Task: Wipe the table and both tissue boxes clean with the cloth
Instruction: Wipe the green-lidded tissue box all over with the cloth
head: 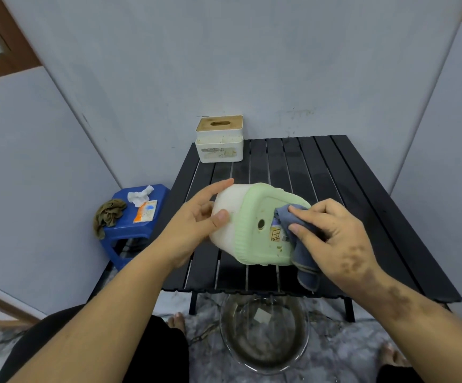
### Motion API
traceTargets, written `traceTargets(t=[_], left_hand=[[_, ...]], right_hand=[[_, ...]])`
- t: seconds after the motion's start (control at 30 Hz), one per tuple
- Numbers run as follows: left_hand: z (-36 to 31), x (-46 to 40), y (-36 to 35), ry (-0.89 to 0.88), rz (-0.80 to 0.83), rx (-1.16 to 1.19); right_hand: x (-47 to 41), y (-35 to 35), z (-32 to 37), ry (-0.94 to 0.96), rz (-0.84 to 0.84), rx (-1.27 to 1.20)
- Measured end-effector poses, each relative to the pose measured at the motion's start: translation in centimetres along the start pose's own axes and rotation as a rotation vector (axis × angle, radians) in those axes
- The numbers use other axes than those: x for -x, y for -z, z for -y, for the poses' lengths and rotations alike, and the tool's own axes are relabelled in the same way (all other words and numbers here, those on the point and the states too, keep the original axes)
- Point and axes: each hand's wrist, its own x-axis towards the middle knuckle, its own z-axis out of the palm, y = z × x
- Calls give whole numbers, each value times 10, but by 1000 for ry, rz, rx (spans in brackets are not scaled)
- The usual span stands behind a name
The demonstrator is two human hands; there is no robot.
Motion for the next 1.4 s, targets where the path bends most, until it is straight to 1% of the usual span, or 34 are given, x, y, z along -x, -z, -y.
traceTargets(t=[0.07, 0.13, 0.27, 0.4, 0.53, 0.67, 0.8, 0.97, 1.17, 1.27, 1.33, 1.4], left_hand=[[-2, 0, 3, -37, -29, -185], [-3, -1, 6, -56, -31, -298], [-6, -2, 9, -143, 29, -490], [-12, -3, 3, -129, 48, -571], [-9, -6, -4, -135, 67, -641], [-6, -10, -8, -160, 39, -659], [3, -15, -4, -218, 22, -783], [32, -23, -16, -216, 37, -725], [54, -31, -33, -249, -32, -652], [57, -36, -37, -253, -81, -632], [56, -37, -38, -247, -113, -622], [56, -38, -40, -247, -128, -620]], right_hand=[[-1, -3, 3, 11, -1, 25], [-3, -6, 6, 17, -3, 34], [-9, -12, 8, -8, -8, 57], [-16, -20, 7, -82, -15, 50], [-22, -27, 8, -100, -29, 41], [-24, -32, 11, -72, -12, 55], [-22, -35, 14, -36, 37, 52], [-19, -46, 10, -29, 55, 78], [-17, -45, 3, -56, 72, 68], [-15, -47, 4, 0, 80, 100], [-14, -47, 4, 65, 118, 121], [-18, -43, 6, 90, 147, 126]])
